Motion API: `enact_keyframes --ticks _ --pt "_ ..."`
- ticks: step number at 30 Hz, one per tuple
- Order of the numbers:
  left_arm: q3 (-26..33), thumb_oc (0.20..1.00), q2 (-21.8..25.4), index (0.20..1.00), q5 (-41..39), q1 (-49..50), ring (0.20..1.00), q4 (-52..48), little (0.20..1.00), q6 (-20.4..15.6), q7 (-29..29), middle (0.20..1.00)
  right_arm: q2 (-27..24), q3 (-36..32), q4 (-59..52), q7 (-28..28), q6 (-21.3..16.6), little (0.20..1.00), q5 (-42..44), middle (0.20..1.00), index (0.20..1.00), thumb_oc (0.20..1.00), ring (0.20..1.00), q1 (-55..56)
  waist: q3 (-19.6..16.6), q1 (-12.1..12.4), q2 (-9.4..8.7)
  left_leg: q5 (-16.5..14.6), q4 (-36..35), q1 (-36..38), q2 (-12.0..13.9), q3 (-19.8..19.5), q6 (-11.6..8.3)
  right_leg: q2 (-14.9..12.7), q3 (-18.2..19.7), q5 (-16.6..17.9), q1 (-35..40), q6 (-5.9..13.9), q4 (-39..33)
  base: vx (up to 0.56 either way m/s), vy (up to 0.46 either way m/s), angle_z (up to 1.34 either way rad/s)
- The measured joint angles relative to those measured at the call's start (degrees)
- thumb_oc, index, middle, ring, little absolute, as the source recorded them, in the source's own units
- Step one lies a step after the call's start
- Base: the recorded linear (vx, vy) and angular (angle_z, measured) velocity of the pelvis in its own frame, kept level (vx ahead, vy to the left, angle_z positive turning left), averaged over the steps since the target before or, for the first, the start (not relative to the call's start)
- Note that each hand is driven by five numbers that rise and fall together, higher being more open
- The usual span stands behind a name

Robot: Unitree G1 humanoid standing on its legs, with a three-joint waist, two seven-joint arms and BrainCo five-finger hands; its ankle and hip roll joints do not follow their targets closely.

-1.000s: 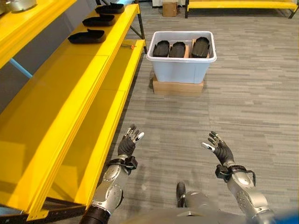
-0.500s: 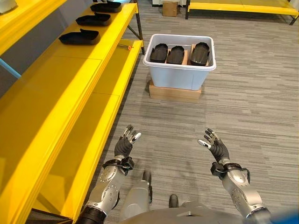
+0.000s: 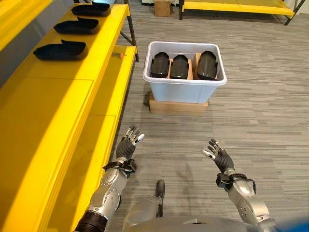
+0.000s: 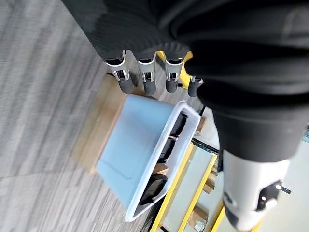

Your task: Move parts from the plastic box to the shelf.

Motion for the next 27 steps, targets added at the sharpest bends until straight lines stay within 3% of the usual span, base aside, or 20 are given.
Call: enact_keyframes --ticks 2,4,7,10,12,13,14,16,17,18,20,22,23,24,27 --pt "0.0 1.000 0.1 1.000 0.0 -0.3 1.000 0.0 1.000 0.1 0.0 1.000 0.2 -0.1 -0.2 0.1 0.0 1.000 -1.0 1.000 1.000 1.000 1.000 -0.2 0.1 -0.8 0.48 -0.6 -0.8 1.7 0.1 -1.8 0.65 0.0 0.0 0.2 -7.7 2.80 16.0 0.12 0.151 0.32" --pt "-0.2 1.000 0.9 1.000 0.1 -0.3 1.000 0.0 1.000 0.1 0.2 1.000 0.7 0.1 -0.3 0.4 0.1 1.000 -1.0 1.000 1.000 1.000 1.000 0.8 0.3 -0.8 0.15 -1.7 -0.7 3.6 -0.5 -2.5 1.64 -1.0 0.4 0.8 -15.2 3.91 27.4 0.16 0.131 0.23" --pt "-0.8 1.000 1.2 1.000 1.3 0.0 1.000 -0.1 1.000 0.2 0.2 1.000 0.5 -0.1 -0.4 0.5 0.2 1.000 -1.0 1.000 1.000 1.000 1.000 1.5 1.7 -2.0 2.37 -3.6 -0.8 7.0 -0.2 -4.5 2.82 -1.4 -2.1 0.0 -21.1 2.32 29.1 0.24 0.121 0.22" --pt "-0.6 1.000 1.7 1.000 1.7 0.3 1.000 -0.1 1.000 0.2 0.0 1.000 0.4 0.1 -0.4 0.9 0.2 1.000 -1.0 1.000 1.000 1.000 1.000 1.5 1.9 -3.2 3.71 -4.3 -1.4 7.8 0.7 -4.9 2.34 -0.8 -3.3 0.8 -26.8 0.48 17.7 0.27 -0.009 0.15" --pt "-0.7 1.000 1.7 1.000 1.7 0.2 1.000 0.1 1.000 0.2 -0.1 1.000 0.1 0.0 -0.4 1.0 0.2 1.000 -1.0 1.000 1.000 1.000 1.000 1.5 2.5 -3.8 3.91 -5.3 -1.8 9.2 1.1 -5.9 1.93 0.1 -3.3 4.7 -27.2 0.12 1.6 0.19 -0.037 0.10" --pt "-0.7 1.000 1.7 1.000 1.7 0.1 1.000 0.1 1.000 0.2 -0.1 1.000 0.1 0.0 -0.4 1.0 0.2 1.000 -1.0 1.000 1.000 1.000 1.000 1.4 2.7 -4.1 3.58 -5.7 -1.9 9.7 1.2 -6.0 1.63 0.0 -3.3 6.7 -27.7 -0.37 -2.7 0.25 -0.068 0.11" --pt "-0.6 1.000 1.7 1.000 1.7 0.0 1.000 0.5 1.000 0.2 -0.1 1.000 0.1 0.0 -0.3 1.0 0.2 1.000 -1.0 1.000 1.000 1.000 1.000 1.5 2.9 -4.4 3.01 -6.2 -2.1 11.3 1.2 -6.2 0.65 -0.5 -4.5 11.2 -27.4 0.19 -11.2 0.26 -0.082 0.07" --pt "-0.6 1.000 1.6 1.000 1.7 0.0 1.000 1.4 1.000 0.2 -0.1 1.000 0.2 0.0 -0.3 1.0 0.2 1.000 -1.0 1.000 1.000 1.000 1.000 1.5 2.7 -4.4 2.50 -8.4 -2.3 13.2 1.4 -6.1 0.10 -1.3 -7.5 15.5 -27.0 0.51 -18.2 0.27 -0.087 -0.06" --pt "-0.5 1.000 1.6 1.000 1.7 0.1 1.000 1.6 1.000 0.2 -0.1 1.000 0.2 0.0 -0.3 1.0 0.3 1.000 -1.0 1.000 1.000 1.000 1.000 1.5 2.6 -4.3 2.20 -9.4 -2.3 14.0 1.5 -5.8 -0.33 -1.7 -10.0 16.0 -26.8 0.80 -20.6 0.18 -0.051 -0.15" --pt "-0.5 1.000 1.5 1.000 1.8 0.4 1.000 1.6 1.000 0.1 -0.1 1.000 0.2 0.0 -0.3 1.0 0.3 1.000 -1.0 1.000 1.000 1.000 1.000 1.5 2.3 -4.3 1.89 -10.4 -2.3 14.7 1.5 -5.7 -0.35 -2.2 -11.9 16.1 -26.3 1.07 -21.7 0.19 -0.054 -0.09" --pt "-0.5 1.000 0.0 1.000 2.0 1.5 1.000 1.6 1.000 0.2 -0.2 1.000 -0.4 -0.4 -0.2 1.0 0.3 1.000 -1.0 1.000 1.000 1.000 1.000 2.3 1.6 -4.9 2.67 -13.4 -2.4 17.7 3.3 -6.8 -2.92 -1.6 -12.9 19.8 -24.9 1.49 -19.4 0.48 -0.159 0.20" --pt "-0.5 1.000 -2.2 1.000 2.2 0.7 1.000 1.5 1.000 0.2 -0.6 1.000 -0.8 -1.3 -0.2 1.0 0.7 1.000 -1.0 1.000 1.000 1.000 1.000 3.4 1.0 -5.5 4.12 -15.1 -2.7 19.4 6.7 -8.5 -4.57 1.1 -12.7 22.0 -23.7 -0.48 -17.8 0.43 -0.174 0.54" --pt "-0.7 1.000 -2.7 1.000 2.2 0.2 1.000 1.4 1.000 0.2 -1.0 1.000 -0.9 -1.3 -0.2 1.0 0.7 1.000 -1.0 1.000 1.000 1.000 1.000 3.5 1.0 -5.8 3.97 -15.1 -2.7 20.9 8.1 -8.8 -5.15 2.5 -12.2 23.1 -22.4 -2.94 -16.8 0.36 -0.187 0.62" --pt "-0.7 1.000 -2.6 1.000 2.2 0.4 1.000 1.2 1.000 0.2 -1.0 1.000 -0.9 -1.4 -0.2 1.0 0.6 1.000 -0.9 1.000 1.000 1.000 1.000 3.6 0.2 -6.2 4.05 -14.9 -2.3 21.2 9.2 -8.5 -5.76 3.8 -12.1 22.2 -22.0 -5.28 -15.8 0.35 -0.176 0.46" --pt "-0.1 1.000 -2.2 1.000 2.2 0.8 1.000 1.0 1.000 0.2 -0.9 1.000 -0.9 -1.7 -0.4 1.3 0.6 1.000 -0.9 1.000 1.000 1.000 1.000 2.2 -0.5 -6.0 4.40 -14.8 -0.2 21.3 11.0 -8.3 -6.87 5.6 -12.5 19.4 -21.9 -8.27 -13.3 0.24 -0.124 0.02"
